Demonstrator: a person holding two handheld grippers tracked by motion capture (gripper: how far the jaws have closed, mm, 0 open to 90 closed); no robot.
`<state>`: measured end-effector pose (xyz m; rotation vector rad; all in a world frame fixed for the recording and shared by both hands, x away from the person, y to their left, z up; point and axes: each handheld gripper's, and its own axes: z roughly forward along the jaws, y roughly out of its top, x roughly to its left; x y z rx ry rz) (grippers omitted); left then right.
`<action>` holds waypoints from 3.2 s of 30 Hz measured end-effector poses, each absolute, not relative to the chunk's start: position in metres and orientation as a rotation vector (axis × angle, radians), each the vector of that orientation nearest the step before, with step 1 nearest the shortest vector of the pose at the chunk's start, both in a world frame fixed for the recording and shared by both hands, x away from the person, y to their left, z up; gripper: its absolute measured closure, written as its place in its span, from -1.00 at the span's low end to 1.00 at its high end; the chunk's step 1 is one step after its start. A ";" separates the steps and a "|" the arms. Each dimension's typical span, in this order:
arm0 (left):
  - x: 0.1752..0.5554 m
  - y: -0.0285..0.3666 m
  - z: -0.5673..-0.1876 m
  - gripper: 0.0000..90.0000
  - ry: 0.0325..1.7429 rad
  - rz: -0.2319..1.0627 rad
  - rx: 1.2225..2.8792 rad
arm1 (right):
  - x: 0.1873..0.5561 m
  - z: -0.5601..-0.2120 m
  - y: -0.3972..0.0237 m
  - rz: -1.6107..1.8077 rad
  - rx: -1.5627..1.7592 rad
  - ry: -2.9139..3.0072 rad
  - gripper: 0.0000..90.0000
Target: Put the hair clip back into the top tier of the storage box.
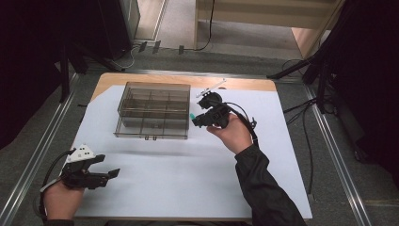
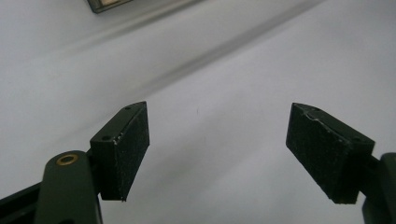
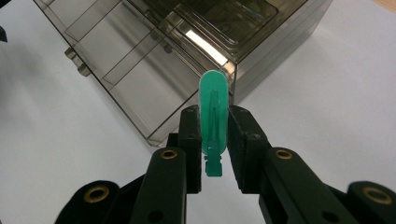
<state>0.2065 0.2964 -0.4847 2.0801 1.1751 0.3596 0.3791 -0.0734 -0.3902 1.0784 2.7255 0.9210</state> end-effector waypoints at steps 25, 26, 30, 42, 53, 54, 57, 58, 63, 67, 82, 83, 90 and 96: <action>0.207 0.297 -0.485 -0.50 1.178 0.365 2.078 | 0.382 -0.377 -0.023 0.945 0.940 2.814 0.73; 0.207 0.297 -0.485 -0.50 1.180 0.361 2.076 | 0.383 -0.379 -0.019 0.931 0.941 2.824 0.73; 0.207 0.297 -0.485 -0.50 1.179 0.358 2.079 | 0.385 -0.385 -0.015 0.904 0.944 2.838 0.73; 0.206 0.298 -0.484 -0.50 1.183 0.366 2.071 | 0.388 -0.406 -0.004 0.811 0.945 2.884 0.73; 0.206 0.299 -0.485 -0.50 1.185 0.367 2.066 | 0.392 -0.420 -0.001 0.771 0.976 2.897 0.73; 0.206 0.299 -0.485 -0.50 1.186 0.367 2.066 | 0.393 -0.422 -0.001 0.760 0.970 2.901 0.73; 0.206 0.299 -0.485 -0.50 1.181 0.364 2.065 | 0.392 -0.424 0.000 0.750 0.977 2.903 0.73; 0.206 0.298 -0.484 -0.50 1.182 0.369 2.062 | 0.392 -0.424 0.000 0.750 0.977 2.903 0.73; 0.206 0.299 -0.485 -0.50 1.183 0.366 2.064 | 0.393 -0.427 0.001 0.737 0.967 2.903 0.73; 0.206 0.299 -0.484 -0.50 1.182 0.367 2.063 | 0.392 -0.427 0.002 0.736 0.968 2.903 0.72; 0.206 0.300 -0.484 -0.50 1.184 0.370 2.064 | 0.393 -0.428 0.002 0.745 0.970 2.901 0.68; 0.206 0.300 -0.484 -0.50 1.185 0.370 2.064 | 0.392 -0.428 0.002 0.744 0.969 2.899 0.67; 0.206 0.301 -0.485 -0.50 1.191 0.360 2.061 | 0.391 -0.417 -0.002 0.847 0.967 2.872 0.50; 0.206 0.301 -0.484 -0.50 1.186 0.362 2.059 | 0.387 -0.406 -0.006 0.947 0.907 2.832 0.27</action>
